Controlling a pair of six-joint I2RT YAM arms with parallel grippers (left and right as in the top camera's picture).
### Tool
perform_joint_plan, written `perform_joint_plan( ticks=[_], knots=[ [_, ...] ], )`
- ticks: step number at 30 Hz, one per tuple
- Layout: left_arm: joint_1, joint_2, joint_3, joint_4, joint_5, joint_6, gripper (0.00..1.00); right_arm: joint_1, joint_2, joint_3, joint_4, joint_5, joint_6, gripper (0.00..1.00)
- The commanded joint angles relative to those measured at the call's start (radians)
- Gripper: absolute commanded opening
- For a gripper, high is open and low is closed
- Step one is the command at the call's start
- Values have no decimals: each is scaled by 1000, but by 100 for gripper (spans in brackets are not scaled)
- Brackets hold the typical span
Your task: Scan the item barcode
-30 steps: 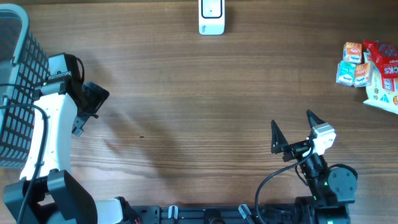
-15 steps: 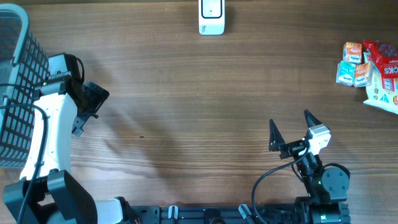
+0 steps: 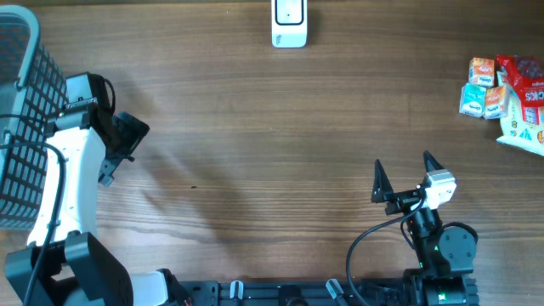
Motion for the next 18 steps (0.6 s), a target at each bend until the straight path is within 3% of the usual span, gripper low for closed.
perform_joint_plan(
  ticks=[1,5,18],
  knots=[
    [5,-2,16,0,-13,-17,100,-2,-16,-3,-5,55,-13,100],
    [5,-2,16,0,-13,-17,100,-2,-16,-3,-6,55,-85,100],
    [5,-2,16,0,-13,-17,100,-2,-16,-3,-8,69,-31,100]
  ],
)
